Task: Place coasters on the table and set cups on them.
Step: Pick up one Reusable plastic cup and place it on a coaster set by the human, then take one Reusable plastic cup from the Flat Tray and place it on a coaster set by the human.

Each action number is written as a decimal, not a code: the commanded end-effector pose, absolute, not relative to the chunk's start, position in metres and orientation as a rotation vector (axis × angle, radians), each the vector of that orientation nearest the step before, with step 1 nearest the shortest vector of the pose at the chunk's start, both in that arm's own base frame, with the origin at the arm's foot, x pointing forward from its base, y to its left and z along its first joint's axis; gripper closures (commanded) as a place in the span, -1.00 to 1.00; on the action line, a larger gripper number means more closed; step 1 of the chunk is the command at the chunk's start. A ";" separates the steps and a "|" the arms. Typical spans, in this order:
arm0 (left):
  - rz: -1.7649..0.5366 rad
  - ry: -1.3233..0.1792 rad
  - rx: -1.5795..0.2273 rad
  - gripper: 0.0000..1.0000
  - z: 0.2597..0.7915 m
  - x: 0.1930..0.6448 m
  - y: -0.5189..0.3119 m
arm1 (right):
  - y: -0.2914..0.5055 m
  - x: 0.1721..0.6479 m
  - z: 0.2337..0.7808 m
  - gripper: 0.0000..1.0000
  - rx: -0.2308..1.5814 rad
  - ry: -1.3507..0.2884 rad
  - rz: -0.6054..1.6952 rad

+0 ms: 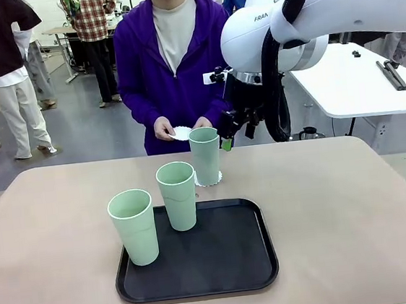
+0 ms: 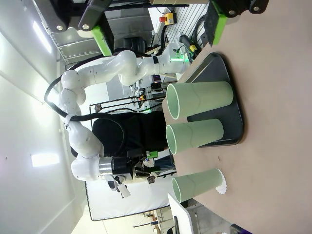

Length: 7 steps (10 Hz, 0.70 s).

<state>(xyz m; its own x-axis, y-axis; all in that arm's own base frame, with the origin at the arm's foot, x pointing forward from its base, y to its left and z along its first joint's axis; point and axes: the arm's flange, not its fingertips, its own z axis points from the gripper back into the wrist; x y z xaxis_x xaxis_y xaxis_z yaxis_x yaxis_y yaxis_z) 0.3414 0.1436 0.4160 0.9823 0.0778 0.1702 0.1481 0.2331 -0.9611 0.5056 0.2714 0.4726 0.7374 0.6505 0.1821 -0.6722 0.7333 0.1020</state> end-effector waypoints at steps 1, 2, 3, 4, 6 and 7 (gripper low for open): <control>-0.058 -0.210 -1.349 -1.00 0.418 0.340 0.145 | 0.269 0.500 0.471 -1.00 0.190 -0.148 0.737; -0.058 -0.210 -1.349 -1.00 0.418 0.340 0.145 | 0.269 0.500 0.471 -1.00 0.190 -0.148 0.737; -0.058 -0.210 -1.349 -1.00 0.418 0.340 0.145 | 0.269 0.500 0.471 -1.00 0.190 -0.148 0.737; -0.058 -0.210 -1.349 -1.00 0.418 0.340 0.145 | 0.269 0.500 0.471 -1.00 0.190 -0.148 0.737; -0.058 -0.210 -1.349 -1.00 0.418 0.340 0.145 | 0.269 0.500 0.471 -1.00 0.190 -0.148 0.737; -0.058 -0.210 -1.349 -1.00 0.418 0.340 0.145 | 0.269 0.500 0.471 -1.00 0.190 -0.148 0.737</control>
